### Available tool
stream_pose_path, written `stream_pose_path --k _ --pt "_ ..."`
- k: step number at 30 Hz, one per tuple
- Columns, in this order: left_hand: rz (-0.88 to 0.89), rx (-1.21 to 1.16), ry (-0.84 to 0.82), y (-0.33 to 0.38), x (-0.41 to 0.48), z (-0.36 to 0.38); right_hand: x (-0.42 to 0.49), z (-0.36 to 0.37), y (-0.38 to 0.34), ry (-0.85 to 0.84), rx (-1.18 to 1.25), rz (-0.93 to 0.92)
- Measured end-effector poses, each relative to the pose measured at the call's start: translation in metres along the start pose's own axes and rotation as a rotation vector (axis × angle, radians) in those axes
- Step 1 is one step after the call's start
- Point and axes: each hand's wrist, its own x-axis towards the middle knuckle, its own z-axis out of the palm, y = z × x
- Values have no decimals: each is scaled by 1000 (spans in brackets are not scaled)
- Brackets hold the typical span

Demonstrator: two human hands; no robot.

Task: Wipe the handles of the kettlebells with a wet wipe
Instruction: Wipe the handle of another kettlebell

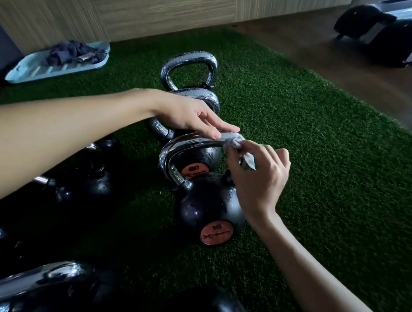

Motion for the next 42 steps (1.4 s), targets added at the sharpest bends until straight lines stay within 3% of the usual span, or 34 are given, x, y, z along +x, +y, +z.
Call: stream_pose_path --k 6,13,16,19,25,30,36,42 --pt "37 198 14 -5 -6 -4 -3 4 -2 -2 19 2" --pt "46 29 34 -3 -12 -5 -14 4 -10 52 80 51" --pt "50 6 35 -2 -10 -6 -18 12 -23 55 117 -9" --pt "66 23 112 -12 -15 -3 -22 23 -36 6 165 -65" --pt "36 -97 253 -30 -22 13 -24 26 -40 62 186 36" --pt "40 -122 276 -32 -18 13 -33 43 -64 -88 186 -70" --pt "46 -136 293 -34 -16 12 -33 40 -64 -48 164 -56" --pt "59 -116 314 -38 -18 11 -56 57 -65 -259 142 -149"
